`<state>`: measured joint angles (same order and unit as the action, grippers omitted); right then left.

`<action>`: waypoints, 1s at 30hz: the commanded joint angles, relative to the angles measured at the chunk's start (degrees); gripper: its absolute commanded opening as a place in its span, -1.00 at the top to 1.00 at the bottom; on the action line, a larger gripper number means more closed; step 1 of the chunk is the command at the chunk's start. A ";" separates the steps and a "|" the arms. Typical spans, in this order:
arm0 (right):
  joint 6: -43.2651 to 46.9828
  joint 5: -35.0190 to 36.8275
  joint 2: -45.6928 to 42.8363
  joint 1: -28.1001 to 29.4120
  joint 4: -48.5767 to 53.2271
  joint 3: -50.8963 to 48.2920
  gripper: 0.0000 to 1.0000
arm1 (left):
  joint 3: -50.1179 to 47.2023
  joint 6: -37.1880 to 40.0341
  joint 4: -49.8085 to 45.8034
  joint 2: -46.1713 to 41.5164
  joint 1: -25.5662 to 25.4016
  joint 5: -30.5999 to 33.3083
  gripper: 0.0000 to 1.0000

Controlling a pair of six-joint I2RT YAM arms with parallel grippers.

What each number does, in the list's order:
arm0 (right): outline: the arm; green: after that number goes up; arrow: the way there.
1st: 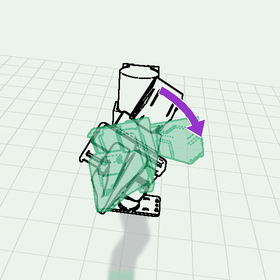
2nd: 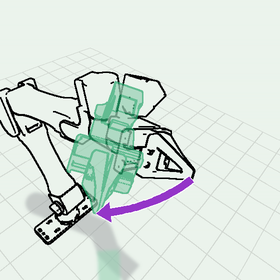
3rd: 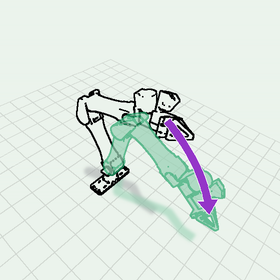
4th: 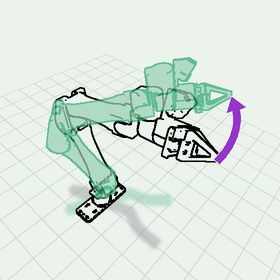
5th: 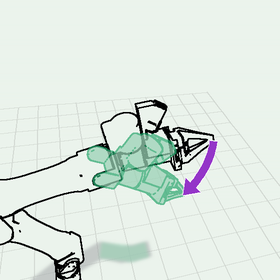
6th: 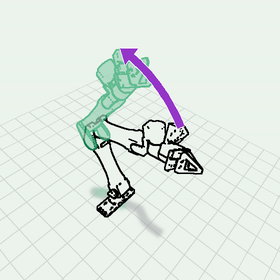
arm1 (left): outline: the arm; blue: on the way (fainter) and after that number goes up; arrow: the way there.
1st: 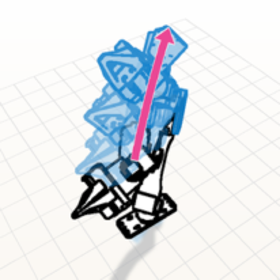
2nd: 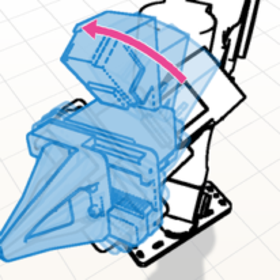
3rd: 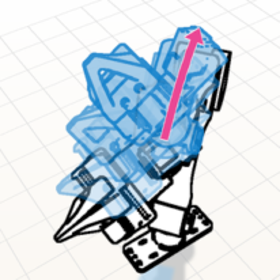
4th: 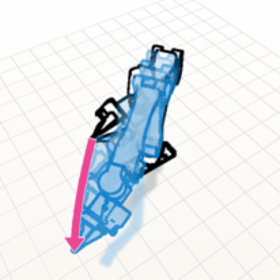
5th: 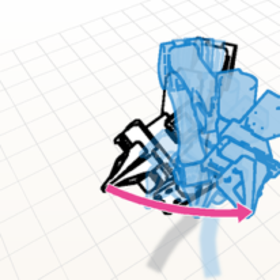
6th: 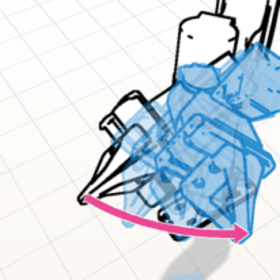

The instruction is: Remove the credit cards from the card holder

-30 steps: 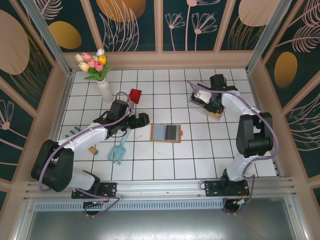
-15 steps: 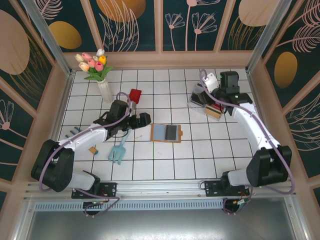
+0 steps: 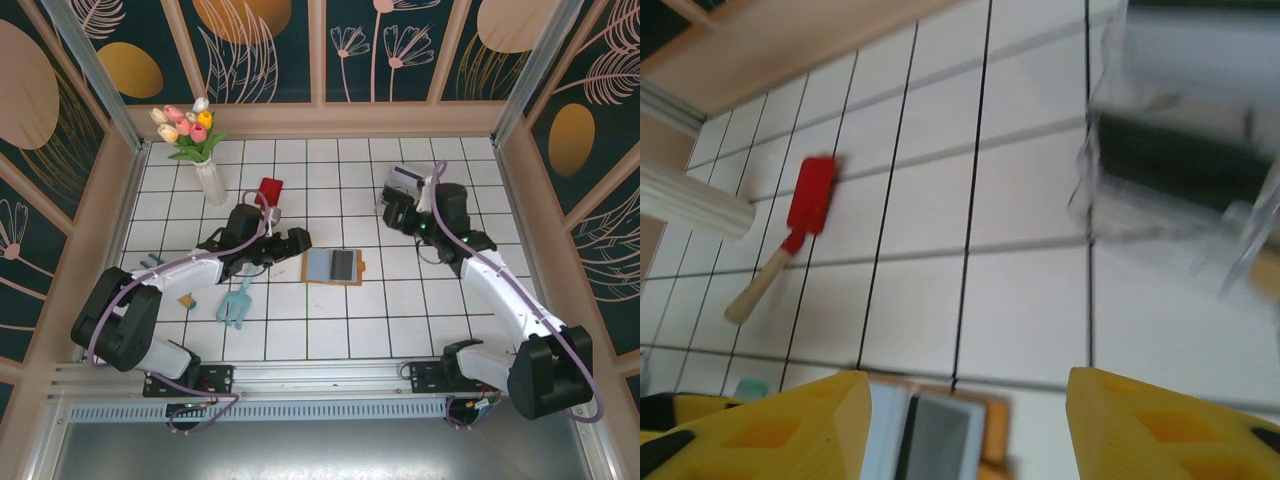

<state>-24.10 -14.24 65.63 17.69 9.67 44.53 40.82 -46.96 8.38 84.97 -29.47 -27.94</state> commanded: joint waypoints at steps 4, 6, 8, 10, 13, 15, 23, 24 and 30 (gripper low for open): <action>-19.62 5.03 -0.05 9.32 -4.19 -7.76 -0.06 | 5.24 -2.58 1.29 5.07 -5.49 0.77 -0.84; -23.21 5.49 1.42 11.39 -5.70 -9.84 -0.02 | 6.35 -3.84 1.38 7.03 -6.73 1.32 -0.76; -25.90 5.54 2.92 13.11 -6.93 -10.88 0.02 | 7.31 -4.96 1.46 8.73 -7.54 1.69 -0.63; -27.51 5.82 4.63 14.94 -8.08 -11.34 0.08 | 8.04 -5.99 1.55 10.12 -8.20 1.98 -0.49; -28.85 6.75 7.91 17.11 -8.80 -10.91 0.24 | 8.72 -7.23 1.78 11.79 -8.74 2.57 -0.22; -28.99 6.69 10.48 17.94 -9.03 -9.90 0.38 | 9.60 -7.46 1.47 12.89 -9.06 2.63 -0.05; -28.32 6.17 17.00 19.22 -10.20 -7.20 0.55 | 12.35 -7.33 0.60 17.65 -9.81 2.40 0.30; -28.07 5.99 17.42 19.22 -10.23 -7.03 0.58 | 12.64 -7.13 0.46 17.92 -9.79 2.41 0.32; -27.34 5.16 18.81 19.26 -12.06 -6.57 0.67 | 13.72 -6.52 -0.56 19.79 -9.90 2.18 0.40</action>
<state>-51.55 -9.06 83.61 36.49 -0.27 36.36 52.97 -54.26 8.78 103.46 -39.03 -25.50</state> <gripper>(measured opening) 0.169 0.302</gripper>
